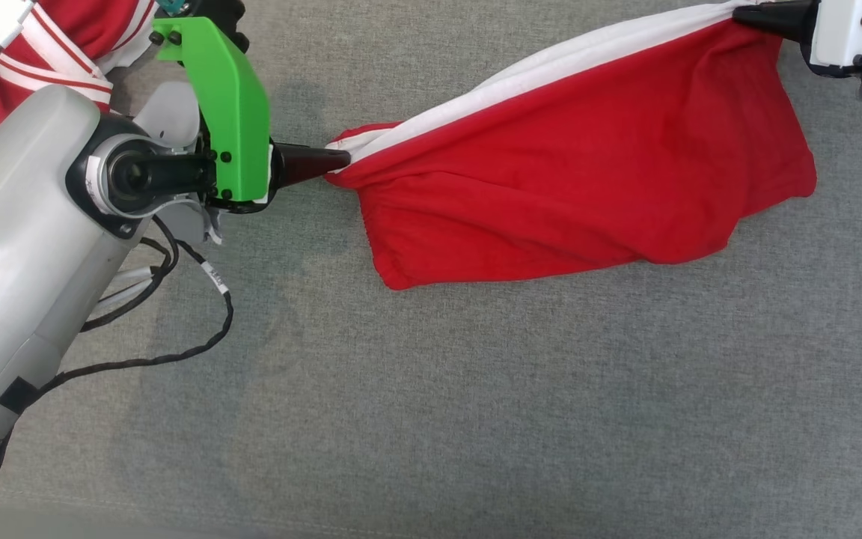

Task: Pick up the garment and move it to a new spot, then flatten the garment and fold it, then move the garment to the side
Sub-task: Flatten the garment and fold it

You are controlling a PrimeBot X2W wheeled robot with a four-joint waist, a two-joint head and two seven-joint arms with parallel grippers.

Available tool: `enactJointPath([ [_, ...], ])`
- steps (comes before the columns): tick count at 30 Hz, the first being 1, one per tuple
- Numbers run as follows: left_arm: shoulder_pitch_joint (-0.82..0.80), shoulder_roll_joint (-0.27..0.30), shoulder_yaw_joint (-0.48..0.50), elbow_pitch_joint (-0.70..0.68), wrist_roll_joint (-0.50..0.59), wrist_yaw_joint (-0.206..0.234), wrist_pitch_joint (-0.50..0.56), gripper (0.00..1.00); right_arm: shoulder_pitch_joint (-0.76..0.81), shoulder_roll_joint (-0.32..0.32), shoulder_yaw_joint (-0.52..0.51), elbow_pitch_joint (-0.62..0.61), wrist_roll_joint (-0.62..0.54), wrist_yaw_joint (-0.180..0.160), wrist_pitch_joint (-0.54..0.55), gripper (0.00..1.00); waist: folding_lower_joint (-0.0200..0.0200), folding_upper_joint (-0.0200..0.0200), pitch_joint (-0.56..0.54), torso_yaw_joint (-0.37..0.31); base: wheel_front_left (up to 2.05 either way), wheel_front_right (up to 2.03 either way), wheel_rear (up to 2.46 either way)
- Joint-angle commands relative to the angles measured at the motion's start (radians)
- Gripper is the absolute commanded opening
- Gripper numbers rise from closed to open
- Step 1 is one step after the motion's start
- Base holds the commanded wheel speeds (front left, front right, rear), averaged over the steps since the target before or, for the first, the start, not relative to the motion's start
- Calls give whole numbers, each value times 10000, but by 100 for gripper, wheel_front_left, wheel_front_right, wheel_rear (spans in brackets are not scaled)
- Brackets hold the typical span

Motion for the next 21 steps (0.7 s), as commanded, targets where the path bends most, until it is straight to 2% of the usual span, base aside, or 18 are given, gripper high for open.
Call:
enactJointPath([
  [1, 7, -45, 50, 132, -17, -124, -77, 100, -17, -12, -13, 27, -108, -17, -214, 100, -1, 0, -82, -15, 0, 0, 0],
  [6, 187, 140, 68, 247, 326, -491, -588, 100, 279, -38, 24, -407, -347, -16, -1317, 100, -1, 0, -534, -125, 0, 0, 0],
  [12, 625, 497, 292, -120, 1119, -822, -2516, 100, 906, -409, 81, -1482, -925, -16, -3974, 100, -1, 0, -1119, -244, 0, 0, 0],
  [16, 1009, 833, 463, -362, 2152, -762, -4388, 100, 1301, -485, 24, -1712, -1361, -16, -5916, 100, -1, 0, -1398, -317, 0, 0, 0],
  [21, 1636, 1064, 617, -600, 3279, -270, -6567, 100, 1845, -440, 74, -1766, -1802, -16, -7815, 100, -1, 0, -1794, -338, 0, 0, 0],
])
